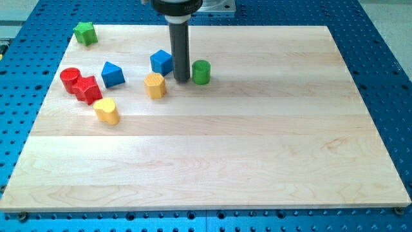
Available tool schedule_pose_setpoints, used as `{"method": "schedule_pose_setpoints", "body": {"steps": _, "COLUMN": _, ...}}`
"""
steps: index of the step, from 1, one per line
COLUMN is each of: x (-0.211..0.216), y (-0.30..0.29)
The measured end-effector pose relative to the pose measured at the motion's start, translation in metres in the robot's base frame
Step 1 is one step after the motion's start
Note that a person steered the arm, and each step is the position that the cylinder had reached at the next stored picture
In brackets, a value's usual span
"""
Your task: Form a triangle with green circle hexagon and blue cube
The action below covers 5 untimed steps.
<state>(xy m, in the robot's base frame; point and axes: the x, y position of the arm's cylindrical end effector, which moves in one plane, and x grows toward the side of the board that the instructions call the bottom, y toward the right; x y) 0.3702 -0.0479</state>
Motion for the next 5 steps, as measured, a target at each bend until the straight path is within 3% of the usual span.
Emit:
{"method": "schedule_pose_setpoints", "body": {"steps": 2, "x": 0.004, "y": -0.039}}
{"method": "schedule_pose_setpoints", "body": {"steps": 5, "x": -0.023, "y": -0.053}}
